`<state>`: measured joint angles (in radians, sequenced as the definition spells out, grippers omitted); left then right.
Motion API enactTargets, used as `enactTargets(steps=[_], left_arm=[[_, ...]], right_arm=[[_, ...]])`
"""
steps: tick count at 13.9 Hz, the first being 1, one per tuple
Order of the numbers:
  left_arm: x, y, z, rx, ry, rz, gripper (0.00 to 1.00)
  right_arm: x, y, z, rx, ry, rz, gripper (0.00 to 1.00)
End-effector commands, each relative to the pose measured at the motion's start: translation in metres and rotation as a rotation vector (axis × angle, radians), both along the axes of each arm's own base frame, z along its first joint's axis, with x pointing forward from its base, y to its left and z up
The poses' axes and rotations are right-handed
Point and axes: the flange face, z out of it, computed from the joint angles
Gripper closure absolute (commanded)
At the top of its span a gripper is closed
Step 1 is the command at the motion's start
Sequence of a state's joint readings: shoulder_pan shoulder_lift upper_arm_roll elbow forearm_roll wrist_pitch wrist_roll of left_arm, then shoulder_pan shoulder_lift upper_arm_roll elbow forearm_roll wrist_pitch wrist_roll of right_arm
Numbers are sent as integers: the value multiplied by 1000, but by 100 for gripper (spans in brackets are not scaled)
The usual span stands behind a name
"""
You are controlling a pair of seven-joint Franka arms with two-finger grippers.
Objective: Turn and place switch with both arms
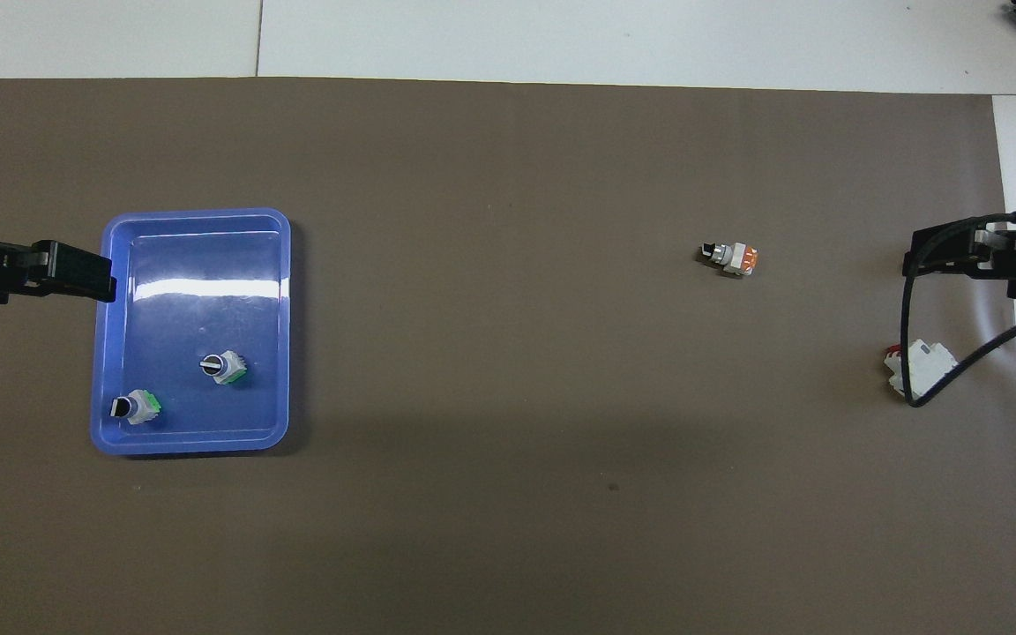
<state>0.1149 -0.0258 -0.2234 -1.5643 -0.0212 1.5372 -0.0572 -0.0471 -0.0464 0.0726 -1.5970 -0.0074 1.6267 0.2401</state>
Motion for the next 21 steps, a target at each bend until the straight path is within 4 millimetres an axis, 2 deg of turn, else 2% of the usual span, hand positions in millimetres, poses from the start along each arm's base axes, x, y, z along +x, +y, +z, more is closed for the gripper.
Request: enactTargets(steps=[1,6,8,10,13,15,17,19,21], left_arm=[[-9,3,1,-4,3,14,0],[-9,3,1,-4,3,14,0],[-9,3,1,-4,3,13,0],[-9,3,1,-4,3,14,0],[-10,2,1,-4,3,13,0],[-9,3,1,-4,3,14,0],[-9,3,1,-4,3,14,0],[-9,3,1,-4,3,14,0],[-9,3,1,-4,3,14,0]], right_arm=[[-6,-4,3,-9,3,24,0],[-9,-4,-5,-9,-5,27,0],[-1,-4,-8,-9,-69,24,0],[8,-3,-25,-6,-124,13,0],[18,-5,-63,5,-177,-44,0],[28,1,-91,35,-161,-214,0],[36,0,-107,62,-140,-403,0],[38,-1,-116,79,-125,-533,0],[39,-2,-125,107,-104,-789,0]])
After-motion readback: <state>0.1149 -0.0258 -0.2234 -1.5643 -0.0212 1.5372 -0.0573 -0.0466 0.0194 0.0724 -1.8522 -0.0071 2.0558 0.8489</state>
